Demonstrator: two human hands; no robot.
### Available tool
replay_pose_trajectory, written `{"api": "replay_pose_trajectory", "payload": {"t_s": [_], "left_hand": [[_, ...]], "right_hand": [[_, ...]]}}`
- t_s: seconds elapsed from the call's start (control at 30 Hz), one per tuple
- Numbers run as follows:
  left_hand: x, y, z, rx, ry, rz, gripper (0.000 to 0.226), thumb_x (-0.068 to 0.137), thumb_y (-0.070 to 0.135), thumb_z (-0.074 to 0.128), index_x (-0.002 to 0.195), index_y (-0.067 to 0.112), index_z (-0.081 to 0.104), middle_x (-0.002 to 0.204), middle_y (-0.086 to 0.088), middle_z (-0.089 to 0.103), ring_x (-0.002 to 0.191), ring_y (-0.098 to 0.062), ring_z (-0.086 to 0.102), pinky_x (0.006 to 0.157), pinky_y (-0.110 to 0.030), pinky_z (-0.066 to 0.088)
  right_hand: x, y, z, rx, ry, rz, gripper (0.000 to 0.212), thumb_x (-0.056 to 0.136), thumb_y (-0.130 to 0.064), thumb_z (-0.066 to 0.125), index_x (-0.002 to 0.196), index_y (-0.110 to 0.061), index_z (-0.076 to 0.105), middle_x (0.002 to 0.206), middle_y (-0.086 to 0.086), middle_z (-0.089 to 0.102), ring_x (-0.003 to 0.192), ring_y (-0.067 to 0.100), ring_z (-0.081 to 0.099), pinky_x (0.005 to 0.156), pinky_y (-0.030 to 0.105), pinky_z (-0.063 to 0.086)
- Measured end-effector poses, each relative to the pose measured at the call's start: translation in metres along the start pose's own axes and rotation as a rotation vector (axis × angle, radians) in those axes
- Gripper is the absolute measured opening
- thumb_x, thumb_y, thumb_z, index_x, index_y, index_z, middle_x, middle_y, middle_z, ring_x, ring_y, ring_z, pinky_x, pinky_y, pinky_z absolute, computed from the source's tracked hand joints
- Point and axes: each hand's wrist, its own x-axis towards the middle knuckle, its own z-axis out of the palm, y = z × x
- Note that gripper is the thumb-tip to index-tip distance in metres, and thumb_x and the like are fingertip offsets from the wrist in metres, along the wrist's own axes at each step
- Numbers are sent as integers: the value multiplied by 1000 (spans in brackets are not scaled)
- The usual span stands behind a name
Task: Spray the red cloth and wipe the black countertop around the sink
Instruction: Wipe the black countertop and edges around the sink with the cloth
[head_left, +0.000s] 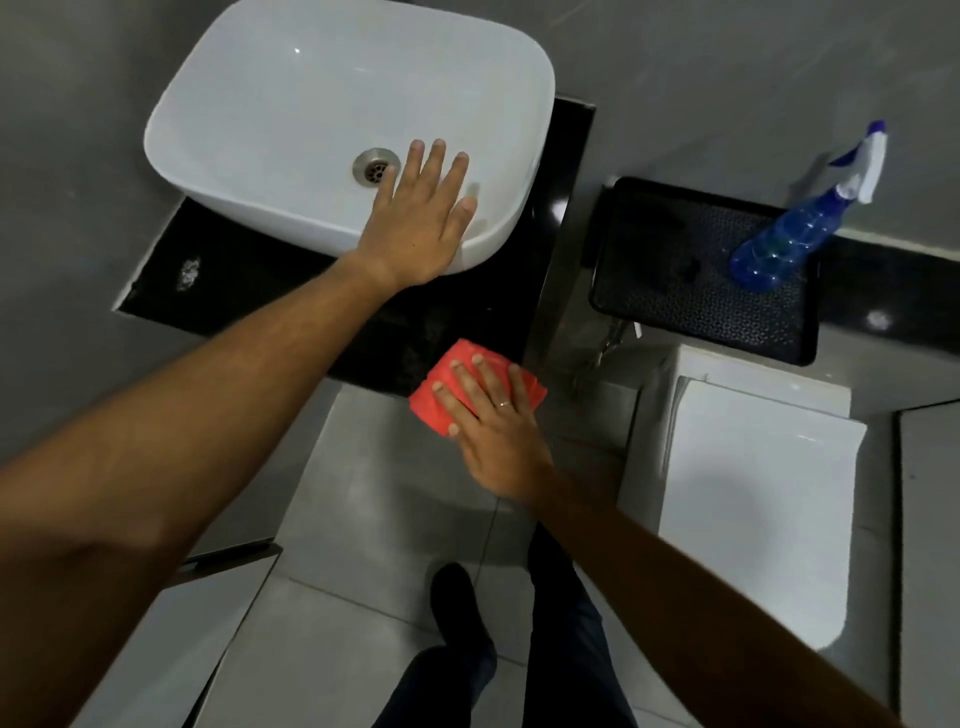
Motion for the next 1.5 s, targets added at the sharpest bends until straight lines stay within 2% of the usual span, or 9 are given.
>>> {"api": "replay_pose_trajectory", "payload": {"t_s": [0.13,0.27,0.37,0.43,0.67,0.8,1.0,1.2,1.5], "left_hand": [[-1,-5,1,55,-44,42,60,104,45,10,157,18,6,167,-10,0,154,-28,-8,123,-52,0],[4,-10,2,102,-59,122,67,98,53,2,157,21,5,167,-6,-1,154,-26,-8,122,-53,-1],[9,-8,2,119,-66,189,67,99,54,1,157,21,4,167,-5,0,154,-25,-8,123,-54,-1],[11,-2,4,121,-56,212,66,100,53,3,157,20,3,167,-5,-1,154,-25,-8,124,-54,1],[16,9,10,104,-43,221,65,101,52,4,158,19,-1,168,-5,-1,154,-24,-7,124,-54,9],[17,8,10,121,-26,225,66,101,50,4,158,16,1,167,-7,1,154,-26,-5,123,-54,14],[20,7,11,81,-3,212,65,102,50,7,158,17,1,167,-7,1,154,-26,-6,123,-55,13],[18,8,12,98,-4,197,65,102,49,4,157,16,-2,167,-7,-1,154,-26,-7,123,-56,13],[16,9,6,45,20,200,62,104,45,10,158,16,2,167,-6,0,154,-26,-6,124,-54,8]], "right_hand": [[-4,-32,3,101,58,277,55,96,-29,44,151,-23,37,162,13,25,152,38,13,118,66,12],[18,-50,2,459,236,702,55,102,-27,34,155,-12,25,163,25,8,151,43,4,122,51,7],[36,-27,-5,766,360,966,58,104,-21,37,154,0,18,157,32,21,143,47,29,117,41,27],[51,0,-9,856,316,1018,60,104,-23,38,154,1,14,152,30,32,136,45,40,112,43,36],[166,135,-35,800,227,931,67,104,-26,37,157,-13,-1,158,23,21,129,44,47,100,43,43],[234,219,-43,491,174,810,65,103,-21,37,155,-1,4,158,34,12,145,49,20,120,48,19],[285,285,-50,71,17,404,60,104,-31,30,156,-7,13,164,25,2,150,46,-4,121,58,-3],[259,262,-53,-54,-87,93,67,96,-21,40,155,-4,15,164,22,11,152,41,2,122,58,-3],[148,145,-35,-22,-65,267,63,103,-37,30,156,-9,12,165,15,11,153,33,5,124,55,4]]}}
